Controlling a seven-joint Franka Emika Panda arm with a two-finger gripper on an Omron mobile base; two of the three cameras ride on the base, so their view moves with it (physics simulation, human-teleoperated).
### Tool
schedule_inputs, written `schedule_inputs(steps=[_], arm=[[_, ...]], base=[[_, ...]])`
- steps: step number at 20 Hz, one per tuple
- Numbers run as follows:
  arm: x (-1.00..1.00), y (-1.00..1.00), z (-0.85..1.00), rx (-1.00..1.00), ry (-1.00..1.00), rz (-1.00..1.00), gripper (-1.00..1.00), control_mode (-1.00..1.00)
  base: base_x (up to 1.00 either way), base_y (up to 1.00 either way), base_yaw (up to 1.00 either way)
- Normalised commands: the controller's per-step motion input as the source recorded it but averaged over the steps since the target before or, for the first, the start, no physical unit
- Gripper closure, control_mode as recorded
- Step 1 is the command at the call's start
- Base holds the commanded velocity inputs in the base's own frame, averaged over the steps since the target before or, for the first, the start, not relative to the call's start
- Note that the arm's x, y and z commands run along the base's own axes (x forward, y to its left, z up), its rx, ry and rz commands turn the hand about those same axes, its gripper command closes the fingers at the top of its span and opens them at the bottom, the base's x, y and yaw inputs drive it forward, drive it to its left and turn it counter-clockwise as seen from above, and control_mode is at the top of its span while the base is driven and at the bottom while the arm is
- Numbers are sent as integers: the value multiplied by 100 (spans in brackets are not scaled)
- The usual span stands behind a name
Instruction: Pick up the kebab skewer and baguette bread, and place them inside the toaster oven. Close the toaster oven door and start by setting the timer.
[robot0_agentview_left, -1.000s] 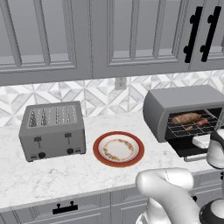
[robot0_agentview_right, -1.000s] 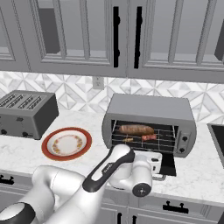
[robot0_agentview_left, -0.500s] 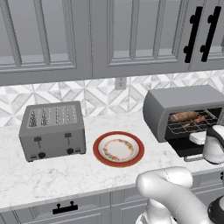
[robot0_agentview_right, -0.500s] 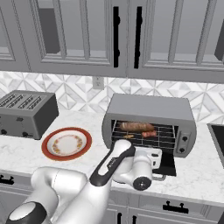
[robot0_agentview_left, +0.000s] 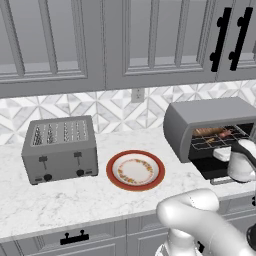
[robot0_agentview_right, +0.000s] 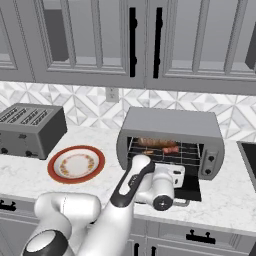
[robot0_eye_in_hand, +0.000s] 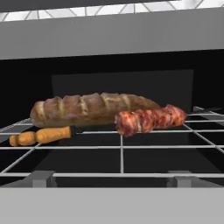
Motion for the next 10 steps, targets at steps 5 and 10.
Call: schedule_inputs(steps=[5, 10], arm=[[23, 0, 0, 0, 0, 0, -100, -100], [20, 0, 0, 0, 0, 0, -100, -100]], base=[[0, 0, 0], [0, 0, 0]])
